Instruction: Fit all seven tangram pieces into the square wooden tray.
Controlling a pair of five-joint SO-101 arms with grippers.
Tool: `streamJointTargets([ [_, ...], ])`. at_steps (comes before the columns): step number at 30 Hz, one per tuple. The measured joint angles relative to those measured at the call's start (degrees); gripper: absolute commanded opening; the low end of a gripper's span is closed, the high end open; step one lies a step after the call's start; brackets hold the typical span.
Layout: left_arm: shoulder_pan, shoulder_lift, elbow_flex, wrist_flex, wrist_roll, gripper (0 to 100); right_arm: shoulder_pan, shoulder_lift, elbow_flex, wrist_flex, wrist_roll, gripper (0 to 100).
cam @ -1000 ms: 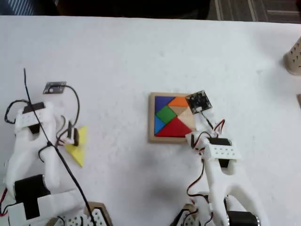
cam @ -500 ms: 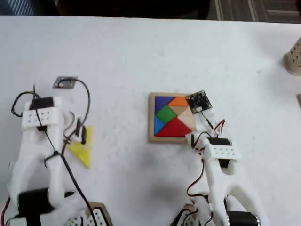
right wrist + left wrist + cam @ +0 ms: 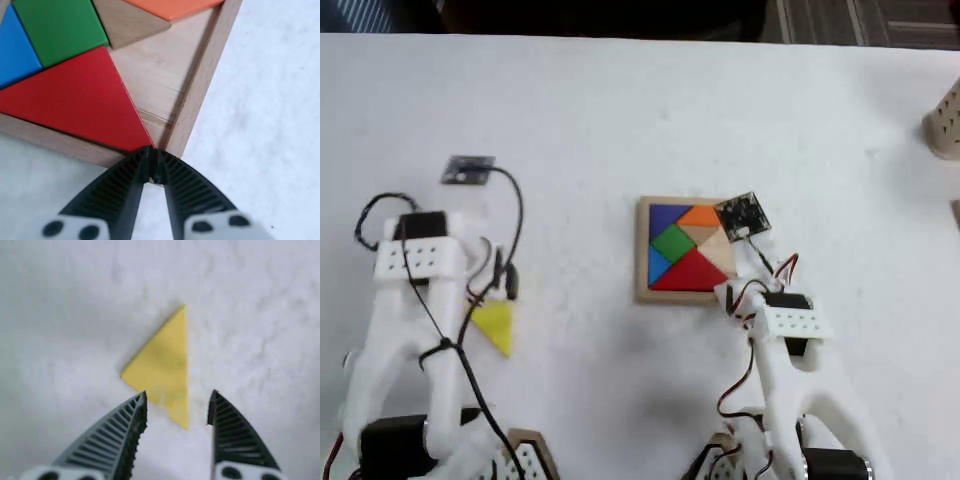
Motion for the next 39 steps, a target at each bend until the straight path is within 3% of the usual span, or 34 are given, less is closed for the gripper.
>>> streamJointTargets([
  [2,-1.93,0.00,2.64,-2.81,0.00,40,0.00,0.00,0.00,0.00,0.00,1.8],
  [7,-5.01,0.00,8.18,-7.38,0.00,38,0.00,0.00,0.00,0.00,0.00,1.8],
  [20,-6.42,3.43,9.05,-10.55,-0.09,38,0.00,0.00,0.00,0.00,0.00,1.8],
  [29,-8.35,25.32,-3.87,-10.73,0.00,38,0.00,0.00,0.00,0.00,0.00,1.8],
  [36,-8.97,27.69,-5.89,-10.55,-0.09,38,0.00,0.00,0.00,0.00,0.00,1.8],
  [39,-8.97,27.69,-5.89,-9.93,-3.25,38,0.00,0.00,0.00,0.00,0.00,1.8],
])
